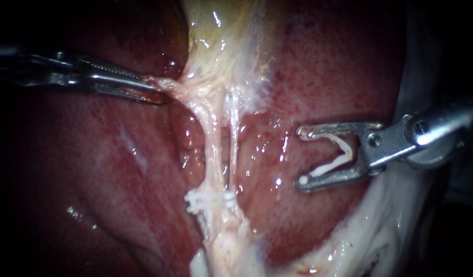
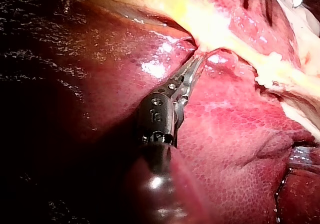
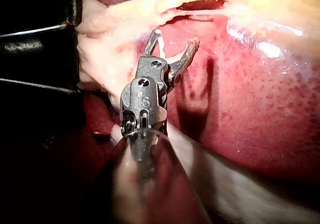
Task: Clipping third clip left tube
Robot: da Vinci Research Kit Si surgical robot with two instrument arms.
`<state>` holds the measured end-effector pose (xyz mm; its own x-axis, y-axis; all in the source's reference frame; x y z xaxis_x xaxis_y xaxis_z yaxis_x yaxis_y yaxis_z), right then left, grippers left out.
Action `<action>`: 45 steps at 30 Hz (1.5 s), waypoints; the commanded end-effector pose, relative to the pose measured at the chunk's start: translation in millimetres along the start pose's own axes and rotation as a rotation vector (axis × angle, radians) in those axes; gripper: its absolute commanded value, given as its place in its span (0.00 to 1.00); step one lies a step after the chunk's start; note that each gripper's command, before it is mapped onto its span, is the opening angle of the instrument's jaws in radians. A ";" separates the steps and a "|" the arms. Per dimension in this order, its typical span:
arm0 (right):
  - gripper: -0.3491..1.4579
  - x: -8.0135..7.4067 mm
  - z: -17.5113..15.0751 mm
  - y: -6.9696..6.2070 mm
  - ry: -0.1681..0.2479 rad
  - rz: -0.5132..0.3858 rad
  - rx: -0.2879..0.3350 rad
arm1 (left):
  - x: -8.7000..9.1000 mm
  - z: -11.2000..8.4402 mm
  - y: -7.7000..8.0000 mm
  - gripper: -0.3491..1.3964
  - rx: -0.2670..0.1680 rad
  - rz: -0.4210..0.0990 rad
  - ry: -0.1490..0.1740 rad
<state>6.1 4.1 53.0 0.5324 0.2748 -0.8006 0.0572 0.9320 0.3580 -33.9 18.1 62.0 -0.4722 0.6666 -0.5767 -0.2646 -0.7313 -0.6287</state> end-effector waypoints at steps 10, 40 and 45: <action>0.47 0.0 0.0 0.1 0.000 -0.004 0.000 | 3.0 -4.9 1.3 0.00 0.004 -0.004 0.009; 0.47 4.1 9.0 0.0 0.121 0.145 0.110 | 4.8 -8.3 2.2 0.00 0.028 0.015 0.044; 0.47 4.2 11.4 0.7 0.138 0.230 0.135 | 4.8 -8.3 2.2 0.00 0.029 0.015 0.044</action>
<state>18.3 3.3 55.7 0.4231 0.5284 -0.7361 0.0609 0.7939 0.6049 -29.8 20.9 53.5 -0.4390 0.6610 -0.6085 -0.2821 -0.7444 -0.6052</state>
